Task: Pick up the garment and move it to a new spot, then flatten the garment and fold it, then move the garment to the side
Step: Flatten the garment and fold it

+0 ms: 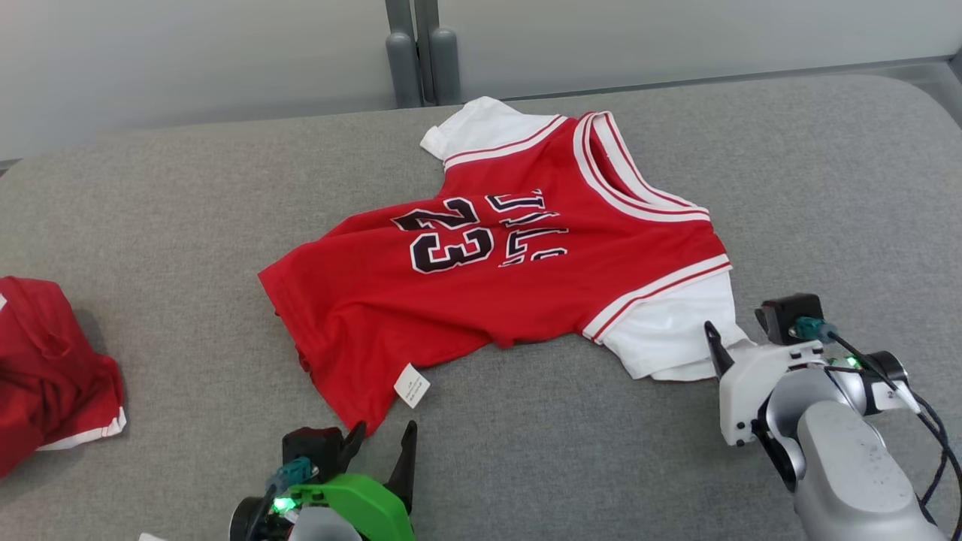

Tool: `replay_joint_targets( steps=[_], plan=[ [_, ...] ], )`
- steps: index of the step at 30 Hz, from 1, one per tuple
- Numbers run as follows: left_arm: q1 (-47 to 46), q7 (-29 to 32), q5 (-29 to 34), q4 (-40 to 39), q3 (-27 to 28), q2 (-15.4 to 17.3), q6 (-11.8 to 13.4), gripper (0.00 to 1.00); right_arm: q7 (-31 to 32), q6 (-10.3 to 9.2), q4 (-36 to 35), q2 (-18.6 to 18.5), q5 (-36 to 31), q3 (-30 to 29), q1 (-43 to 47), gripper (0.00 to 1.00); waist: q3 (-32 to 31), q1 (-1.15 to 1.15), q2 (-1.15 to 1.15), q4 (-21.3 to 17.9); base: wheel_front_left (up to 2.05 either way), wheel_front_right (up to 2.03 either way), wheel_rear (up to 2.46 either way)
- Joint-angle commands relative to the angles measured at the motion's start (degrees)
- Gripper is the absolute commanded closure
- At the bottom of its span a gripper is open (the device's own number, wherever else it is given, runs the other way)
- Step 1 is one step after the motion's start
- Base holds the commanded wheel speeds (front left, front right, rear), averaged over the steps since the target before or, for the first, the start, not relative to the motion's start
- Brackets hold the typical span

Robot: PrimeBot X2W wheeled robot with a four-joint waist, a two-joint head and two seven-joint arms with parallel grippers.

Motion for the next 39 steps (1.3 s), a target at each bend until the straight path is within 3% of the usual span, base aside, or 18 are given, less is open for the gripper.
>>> replay_joint_targets(
  steps=[1, 5, 9, 10, 11, 15, 17, 18, 19, 20, 22, 23, 24, 25, 26, 33, 36, 39],
  plan=[
    [-1.6, 0.3, -0.7, 0.8, -0.5, 0.2, 0.4, 0.0, 1.3, -0.08, 1.6, 0.0, -0.1, 0.7, -1.3, 0.0, 1.2, 0.0, 0.0, 0.7, 0.0, 0.0, 0.0],
    [-2.8, 0.0, -0.9, 3.3, -1.5, 0.2, 0.9, 0.0, 4.9, -0.08, 5.6, -0.2, 0.8, 2.4, -2.9, 0.0, 1.8, 0.0, 0.0, 1.4, 0.0, 0.0, 0.0],
    [-2.9, 0.1, -2.0, 5.7, -2.2, 0.2, 0.0, 0.01, 7.4, -0.08, 8.1, -0.4, 2.2, 3.9, -2.2, 0.0, 1.7, 0.0, 0.0, 1.6, 0.0, 0.0, 0.0],
    [-3.2, -0.3, -2.2, 6.3, -2.1, 0.2, 0.1, 0.31, 8.0, -0.08, 8.5, -0.6, 2.4, 4.3, -2.1, 0.0, 1.6, 0.0, 0.0, 1.5, 0.0, 0.0, 0.0],
    [-3.3, -0.6, -2.4, 6.7, -2.0, 0.2, 0.2, 0.48, 8.2, -0.08, 8.8, -0.7, 2.6, 4.6, -2.1, 0.0, 1.6, 0.0, 0.0, 1.5, 0.0, 0.0, 0.0],
    [-4.1, -1.5, -1.8, 9.6, -1.8, 0.8, 1.0, 0.6, 8.6, -0.06, 9.4, -0.9, 3.3, 5.9, -2.5, 0.0, 1.2, 0.0, 0.0, 1.0, 0.0, 0.0, 0.0],
    [-4.8, -2.0, -1.1, 11.1, -1.9, 1.5, 1.5, 0.51, 8.7, -0.05, 9.7, -0.9, 3.6, 6.6, -2.6, 0.0, 1.1, 0.0, 0.0, 0.8, 0.0, 0.0, 0.0],
    [-5.0, -2.3, -0.9, 11.8, -1.9, 1.7, 1.6, 0.33, 8.7, -0.04, 9.8, -0.9, 3.7, 6.9, -2.7, 0.0, 1.0, 0.0, 0.0, 0.7, 0.0, 0.0, 0.0],
    [-5.5, -2.5, -0.6, 12.7, -2.0, 1.9, 1.7, 0.09, 8.8, -0.04, 9.9, -0.9, 3.9, 7.2, -2.7, 0.0, 0.9, 0.0, 0.0, 0.6, 0.0, 0.0, 0.0],
    [-5.9, -2.6, 0.0, 13.4, -2.3, 2.2, 1.8, 0.01, 8.9, -0.04, 10.1, -1.0, 4.0, 7.6, -2.8, 0.0, 0.8, 0.0, 0.0, 0.6, 0.0, 0.0, 0.0],
    [-6.7, -2.1, 0.4, 15.3, -2.9, 2.3, 1.6, 0.03, 9.3, -0.04, 10.4, -1.1, 4.2, 8.6, -2.8, 0.0, 0.7, 0.0, 0.0, 0.4, 0.0, 0.0, 0.0],
    [-7.1, -1.6, 0.6, 16.5, -3.3, 2.5, 1.5, 0.26, 9.6, -0.03, 10.7, -1.2, 4.3, 9.3, -2.9, 0.0, 0.5, 0.0, 0.0, 0.3, 0.0, 0.0, 0.0],
    [-7.4, -1.0, 0.4, 17.8, -3.5, 2.6, 1.3, 0.76, 10.0, -0.03, 10.9, -1.2, 4.4, 10.0, -3.1, 0.37, 0.4, 0.0, 0.0, 0.1, 0.0, 0.0, 0.0],
    [-7.7, -0.9, 0.3, 18.8, -3.5, 2.6, 1.3, 1.0, 10.0, -0.03, 11.1, -1.2, 4.6, 10.5, -3.3, 0.65, 0.3, 0.0, 0.0, -0.1, 0.0, 0.0, 0.0],
    [-8.0, -0.9, 0.2, 19.4, -3.5, 2.7, 1.2, 1.0, 9.4, -0.03, 10.9, -1.2, 4.8, 10.7, -3.4, 1.0, 0.2, 0.0, 0.0, -0.3, 0.0, 0.0, 0.0],
    [-8.3, -3.5, -2.2, 18.0, -1.0, 4.2, 0.2, 1.0, 5.9, -0.1, 6.8, -2.0, 11.3, 8.7, -3.4, 1.0, -1.4, 0.0, 0.0, -0.7, 0.0, 0.0, 0.0],
    [-7.1, -4.0, -4.1, 11.2, 0.1, 5.5, -1.4, 1.0, 5.4, -0.09, -0.1, -3.1, 18.1, 8.0, -1.5, 1.0, -2.0, 0.0, 0.0, -0.5, 0.0, 0.0, 0.0],
    [-4.6, -1.9, -4.9, -1.6, 0.8, 8.4, -2.1, 1.0, 7.5, -0.09, -13.2, -6.3, 28.3, 7.2, 1.5, 1.0, -2.2, 0.0, 0.0, -0.5, 0.0, 0.0, 0.0]
  ],
)
